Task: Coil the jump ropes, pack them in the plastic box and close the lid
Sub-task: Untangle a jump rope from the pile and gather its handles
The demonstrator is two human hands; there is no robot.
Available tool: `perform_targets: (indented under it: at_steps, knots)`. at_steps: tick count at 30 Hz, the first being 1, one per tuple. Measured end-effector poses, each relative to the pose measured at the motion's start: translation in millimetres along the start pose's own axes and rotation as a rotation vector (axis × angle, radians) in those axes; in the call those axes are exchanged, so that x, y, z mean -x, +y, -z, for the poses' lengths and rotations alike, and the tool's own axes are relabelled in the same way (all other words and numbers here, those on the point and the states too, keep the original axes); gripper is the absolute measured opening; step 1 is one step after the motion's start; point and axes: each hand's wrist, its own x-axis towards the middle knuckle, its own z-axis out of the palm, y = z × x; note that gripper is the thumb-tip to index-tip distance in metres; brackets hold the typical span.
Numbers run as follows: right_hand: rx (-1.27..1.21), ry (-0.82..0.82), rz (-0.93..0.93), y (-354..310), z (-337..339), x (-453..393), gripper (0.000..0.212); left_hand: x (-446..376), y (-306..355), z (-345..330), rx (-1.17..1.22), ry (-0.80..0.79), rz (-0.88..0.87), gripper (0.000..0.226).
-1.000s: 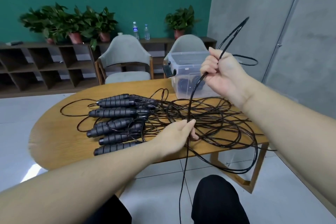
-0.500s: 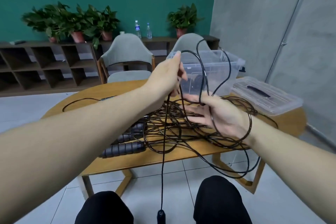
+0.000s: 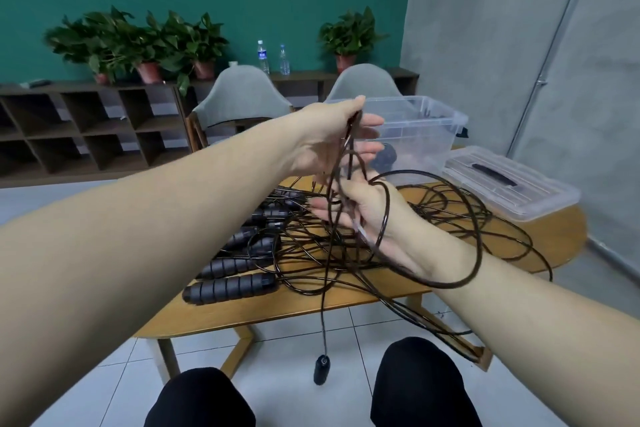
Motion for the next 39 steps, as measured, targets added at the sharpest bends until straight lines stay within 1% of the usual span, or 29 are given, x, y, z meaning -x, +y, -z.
perform_targets:
  at_steps: [2,3,4,5,6,7,8,9,10,12,13,14,15,17,18,21,23,24,27,30,31,35,37,39]
  knots:
    - [-0.061,0.042,0.017,-4,6,-4,0.019,0,-5,13,0.039,0.005,0.020,0.054]
    - [-0.094,0.045,0.027,-7,8,-5,0.015,-1,-9,19,0.058,0.036,0.000,0.058]
    - [-0.124,0.050,0.032,-9,10,-7,0.014,-1,-13,23,0.049,0.102,-0.049,0.058]
    - [-0.152,0.052,0.031,-14,11,-9,0.016,0,-18,27,0.010,0.190,-0.111,0.057]
    - [-0.175,0.061,0.035,-18,11,-11,0.024,2,-25,30,-0.048,0.273,-0.172,0.056]
    - [-0.201,0.074,0.042,-24,10,-13,0.029,5,-33,33,-0.107,0.323,-0.213,0.056]
    - [-0.238,0.084,0.054,-30,8,-16,0.026,8,-45,35,-0.167,0.327,-0.234,0.055]
    - [-0.288,0.100,0.066,-39,7,-18,0.020,14,-61,35,-0.226,0.280,-0.247,0.053]
    - [-0.344,0.113,0.078,-47,5,-20,0.016,21,-81,34,-0.284,0.187,-0.253,0.054]
    - [-0.391,0.110,0.078,-65,1,-24,0.020,35,-125,26,-0.329,-0.030,-0.199,0.064]
    - [-0.382,0.099,0.064,-73,-2,-24,0.021,43,-144,19,-0.316,-0.117,-0.146,0.063]
    - [-0.379,0.084,0.048,-80,-4,-24,0.021,49,-163,12,-0.315,-0.192,-0.099,0.057]
    - [-0.393,0.071,0.043,-87,-7,-24,0.020,52,-179,6,-0.336,-0.257,-0.061,0.045]
    - [-0.440,0.060,0.073,-100,-9,-26,0.021,55,-210,-3,-0.395,-0.389,0.013,0.024]
    - [-0.461,0.058,0.102,-107,-9,-27,0.021,56,-221,-4,-0.409,-0.451,0.048,0.017]
    - [-0.494,0.072,0.168,-131,1,-30,0.023,63,-238,4,-0.434,-0.543,0.115,0.021]
    - [-0.541,0.121,0.207,-147,18,-33,0.025,64,-246,20,-0.460,-0.565,0.105,0.019]
    - [-0.566,0.154,0.225,-154,29,-35,0.026,66,-246,29,-0.493,-0.557,0.093,0.020]
    - [-0.585,0.262,0.254,-162,64,-42,0.027,71,-236,56,-0.589,-0.442,0.018,0.043]
    - [-0.564,0.398,0.266,-156,101,-46,0.034,71,-217,76,-0.576,-0.342,-0.039,0.045]
    - [-0.548,0.431,0.262,-153,112,-46,0.033,72,-207,81,-0.594,-0.312,-0.054,0.045]
    - [-0.409,0.511,0.144,-129,146,-44,0.026,64,-164,102,-0.709,-0.215,-0.077,0.048]
    - [-0.323,0.532,0.068,-117,155,-47,0.025,58,-140,110,-0.751,-0.208,-0.071,0.048]
    - [-0.224,0.538,-0.005,-109,158,-50,0.023,51,-117,113,-0.844,-0.190,-0.112,0.046]
